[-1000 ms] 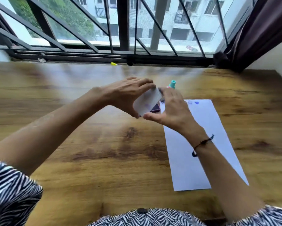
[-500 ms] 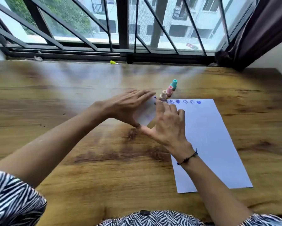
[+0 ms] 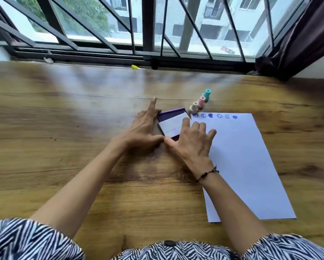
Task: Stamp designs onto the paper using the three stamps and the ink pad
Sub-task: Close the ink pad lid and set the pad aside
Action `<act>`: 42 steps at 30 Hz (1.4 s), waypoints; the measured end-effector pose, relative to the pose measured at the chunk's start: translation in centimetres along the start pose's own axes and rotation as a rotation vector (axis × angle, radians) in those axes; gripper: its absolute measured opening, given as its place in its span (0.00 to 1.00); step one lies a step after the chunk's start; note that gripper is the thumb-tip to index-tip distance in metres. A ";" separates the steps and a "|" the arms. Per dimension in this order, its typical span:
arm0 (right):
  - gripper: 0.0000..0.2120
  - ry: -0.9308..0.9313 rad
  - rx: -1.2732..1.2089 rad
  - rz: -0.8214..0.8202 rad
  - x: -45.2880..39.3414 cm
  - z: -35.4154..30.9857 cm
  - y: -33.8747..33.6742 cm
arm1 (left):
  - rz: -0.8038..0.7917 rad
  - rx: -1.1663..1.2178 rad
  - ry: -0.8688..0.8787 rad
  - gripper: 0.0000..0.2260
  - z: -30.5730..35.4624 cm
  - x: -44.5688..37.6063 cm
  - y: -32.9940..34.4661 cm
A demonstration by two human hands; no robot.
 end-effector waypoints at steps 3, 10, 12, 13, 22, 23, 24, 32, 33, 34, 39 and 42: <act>0.38 0.008 -0.020 0.006 -0.1 0.2 0.0 | 0.007 -0.012 0.011 0.50 -0.3 -0.2 0.1; 0.37 0.019 -0.030 0.013 0.0 1.1 0.4 | 0.020 -0.019 0.008 0.49 -0.7 -0.3 0.4; 0.37 0.010 -0.028 0.021 0.1 1.0 0.4 | 0.015 -0.017 0.005 0.49 -0.7 -0.4 0.4; 0.37 0.006 -0.025 0.028 0.1 0.9 0.4 | 0.012 -0.015 0.005 0.49 -0.7 -0.4 0.4; 0.38 0.005 -0.073 0.082 0.4 1.1 0.1 | 0.013 -0.034 0.011 0.48 -0.4 -0.4 0.4; 0.38 0.002 -0.071 0.080 0.5 1.1 0.2 | 0.012 -0.035 0.011 0.48 -0.4 -0.4 0.4; 0.37 -0.002 -0.065 0.082 0.5 1.1 0.4 | 0.012 -0.036 0.011 0.48 -0.4 -0.4 0.4; 0.38 -0.018 -0.011 0.078 0.4 0.5 0.7 | -0.010 -0.022 -0.001 0.48 -0.4 -0.3 0.4; 0.38 -0.022 -0.012 0.070 0.4 0.4 0.7 | -0.013 -0.019 0.001 0.48 -0.3 -0.3 0.4; 0.38 -0.025 -0.013 0.061 0.3 0.2 0.7 | -0.012 -0.015 0.002 0.48 -0.3 -0.3 0.4; 0.37 -0.020 -0.007 0.028 -0.5 -0.4 0.2 | 0.004 0.000 -0.002 0.48 -0.2 -0.3 0.2; 0.37 -0.002 -0.001 0.025 -0.4 -0.1 0.2 | -0.001 -0.015 -0.009 0.47 -0.2 -0.2 0.4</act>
Point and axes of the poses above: each hand's wrist, its own x-axis away from the middle knuckle, its own y-axis out of the palm, z = x × y, the point moved 6 cm from there along -x, towards the middle knuckle, and after that the axes turned 14 degrees about y, right-handed, at the moved point
